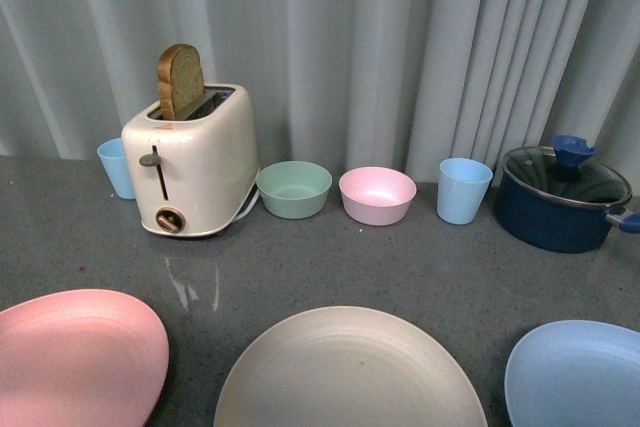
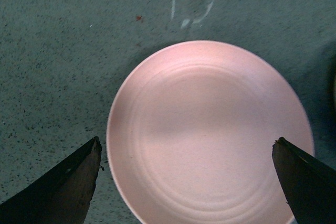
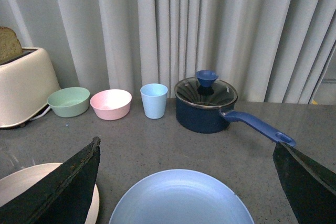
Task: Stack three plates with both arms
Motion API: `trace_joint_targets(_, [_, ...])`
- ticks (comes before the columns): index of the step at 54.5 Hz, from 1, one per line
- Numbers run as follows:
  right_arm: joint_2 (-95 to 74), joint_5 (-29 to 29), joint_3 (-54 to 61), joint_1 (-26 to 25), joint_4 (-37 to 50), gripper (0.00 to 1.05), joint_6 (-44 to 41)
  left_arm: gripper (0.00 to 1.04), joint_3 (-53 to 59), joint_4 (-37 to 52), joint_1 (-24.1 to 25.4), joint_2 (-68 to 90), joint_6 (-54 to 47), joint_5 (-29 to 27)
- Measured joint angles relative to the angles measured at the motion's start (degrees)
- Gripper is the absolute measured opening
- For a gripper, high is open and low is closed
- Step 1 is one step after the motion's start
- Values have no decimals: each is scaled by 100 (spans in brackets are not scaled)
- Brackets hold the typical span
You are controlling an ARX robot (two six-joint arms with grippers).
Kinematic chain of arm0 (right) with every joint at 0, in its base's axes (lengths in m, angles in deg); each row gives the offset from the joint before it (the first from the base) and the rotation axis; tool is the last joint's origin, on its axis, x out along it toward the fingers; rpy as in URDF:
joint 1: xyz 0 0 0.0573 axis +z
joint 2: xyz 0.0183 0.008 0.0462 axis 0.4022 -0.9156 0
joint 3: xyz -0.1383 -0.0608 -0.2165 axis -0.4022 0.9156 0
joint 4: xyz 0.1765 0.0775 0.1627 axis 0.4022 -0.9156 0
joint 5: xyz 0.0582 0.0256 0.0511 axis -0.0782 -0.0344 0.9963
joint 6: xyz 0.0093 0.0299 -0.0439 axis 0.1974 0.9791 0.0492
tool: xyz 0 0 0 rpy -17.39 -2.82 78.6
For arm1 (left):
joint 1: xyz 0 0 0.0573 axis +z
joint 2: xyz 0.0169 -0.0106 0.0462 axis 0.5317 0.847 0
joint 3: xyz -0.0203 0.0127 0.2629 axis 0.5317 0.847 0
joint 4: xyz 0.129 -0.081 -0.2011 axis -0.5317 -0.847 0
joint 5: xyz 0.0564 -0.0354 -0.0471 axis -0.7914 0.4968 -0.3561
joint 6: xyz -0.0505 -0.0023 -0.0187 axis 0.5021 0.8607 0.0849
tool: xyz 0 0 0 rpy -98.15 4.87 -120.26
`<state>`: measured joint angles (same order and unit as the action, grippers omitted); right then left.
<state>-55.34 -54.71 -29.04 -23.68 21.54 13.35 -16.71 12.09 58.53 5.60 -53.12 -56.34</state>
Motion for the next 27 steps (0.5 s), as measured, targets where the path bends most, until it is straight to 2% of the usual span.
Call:
trace_joint_targets(12, [0,0,0,0,0,97,0,98,-822,-387,195,1198,-446,-273])
trace_joint_targets(27, [0,0,0,0,0,97,0,98,-1722,-1088,345,2107,-817,-280])
